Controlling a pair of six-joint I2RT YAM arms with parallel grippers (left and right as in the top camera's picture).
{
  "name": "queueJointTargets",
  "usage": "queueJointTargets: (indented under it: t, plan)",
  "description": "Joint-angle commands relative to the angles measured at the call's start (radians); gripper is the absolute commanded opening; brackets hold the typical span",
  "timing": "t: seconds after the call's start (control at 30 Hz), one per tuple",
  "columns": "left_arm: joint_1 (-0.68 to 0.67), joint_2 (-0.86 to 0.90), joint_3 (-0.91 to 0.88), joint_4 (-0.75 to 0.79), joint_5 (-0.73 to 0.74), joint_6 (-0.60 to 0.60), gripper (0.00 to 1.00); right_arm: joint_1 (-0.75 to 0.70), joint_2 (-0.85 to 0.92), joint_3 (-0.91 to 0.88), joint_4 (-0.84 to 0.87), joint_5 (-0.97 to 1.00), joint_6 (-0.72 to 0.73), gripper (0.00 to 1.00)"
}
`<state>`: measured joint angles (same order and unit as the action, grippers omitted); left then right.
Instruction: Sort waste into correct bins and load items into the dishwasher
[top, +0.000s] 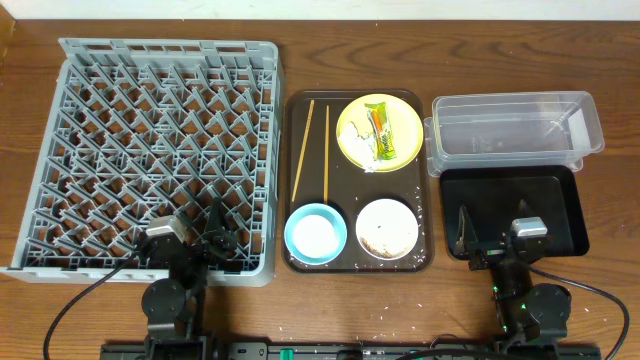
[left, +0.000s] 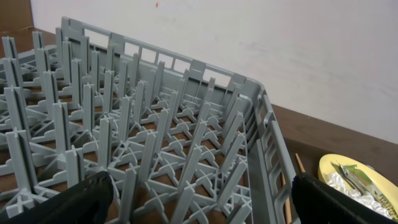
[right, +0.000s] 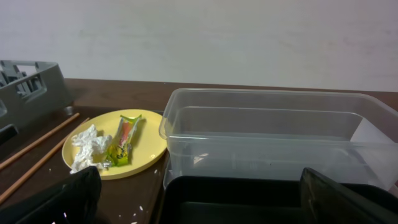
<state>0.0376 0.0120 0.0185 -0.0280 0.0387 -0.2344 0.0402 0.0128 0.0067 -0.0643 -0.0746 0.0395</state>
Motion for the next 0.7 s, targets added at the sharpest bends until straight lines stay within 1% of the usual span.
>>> queueJointTargets:
  t: [0.0,0.43,0.47,0.67]
  plan:
    - [0.003,-0.006,-0.014,-0.04,-0.008,0.013,0.93,-0.009,0.0,-0.001,-0.003,-0.004,-0.014,0.99]
    - [0.003,-0.006,-0.014,-0.04,-0.008,0.013,0.93,-0.009,0.0,-0.001,-0.003,-0.004,-0.014,0.99]
    - [0.003,-0.006,-0.014,-0.04,-0.008,0.013,0.91,-0.009,0.0,-0.001,-0.003,-0.004,-0.014,0.99]
    - [0.003,-0.001,-0.014,-0.04,-0.008,0.013,0.93,-0.009,0.0,-0.001,-0.003,-0.004,-0.014,0.99]
